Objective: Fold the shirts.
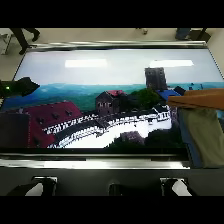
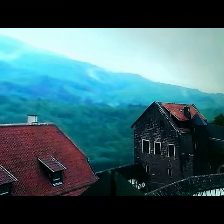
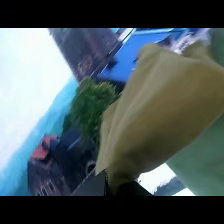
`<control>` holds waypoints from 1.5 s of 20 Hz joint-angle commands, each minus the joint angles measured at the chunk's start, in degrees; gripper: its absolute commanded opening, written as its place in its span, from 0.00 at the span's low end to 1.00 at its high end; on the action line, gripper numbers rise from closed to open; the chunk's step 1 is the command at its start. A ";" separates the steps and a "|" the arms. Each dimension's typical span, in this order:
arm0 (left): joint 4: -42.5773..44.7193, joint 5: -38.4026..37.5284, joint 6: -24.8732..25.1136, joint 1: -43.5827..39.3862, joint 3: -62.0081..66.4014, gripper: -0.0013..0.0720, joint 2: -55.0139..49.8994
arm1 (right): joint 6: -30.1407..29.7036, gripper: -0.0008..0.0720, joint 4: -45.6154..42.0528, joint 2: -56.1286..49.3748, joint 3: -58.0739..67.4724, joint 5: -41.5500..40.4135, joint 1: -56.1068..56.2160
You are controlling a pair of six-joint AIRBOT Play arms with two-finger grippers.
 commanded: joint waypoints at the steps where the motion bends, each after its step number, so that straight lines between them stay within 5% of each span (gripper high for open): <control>1: 0.00 -0.02 0.26 0.04 -0.07 0.06 -0.02 | 5.88 0.08 -0.61 2.84 0.07 -2.29 -9.42; 4: 0.00 -0.02 0.28 0.04 -0.07 0.06 0.00 | 10.69 0.08 -0.92 3.65 0.07 -5.18 -12.41; 7: 0.00 -0.02 0.28 0.04 -0.07 0.06 -0.02 | 10.62 0.08 -1.99 3.63 0.07 1.16 -12.31; 14: 0.00 -0.02 0.26 0.04 -0.07 0.06 -0.02 | 7.58 0.08 -33.79 4.13 -1.03 12.22 -12.31; 22: -0.02 -0.20 0.22 0.04 -0.07 0.06 -0.02 | 9.57 0.09 -33.05 6.47 -23.87 6.43 -12.28; 23: -0.04 -0.22 0.22 0.04 -0.07 0.06 -0.02 | 9.57 0.25 -33.03 6.51 -25.83 6.03 -12.31; 24: -0.17 -0.22 0.20 0.04 -0.07 0.06 0.00 | 9.49 0.68 -33.42 6.51 -26.80 5.33 -12.31; 25: -0.24 -0.22 0.20 0.04 -0.04 0.06 0.00 | 6.69 0.95 -34.16 6.51 -26.86 4.39 -12.31; 30: -5.86 1.16 0.24 0.00 4.22 0.06 0.13 | -0.37 0.98 -37.79 6.51 -14.47 -8.90 -12.28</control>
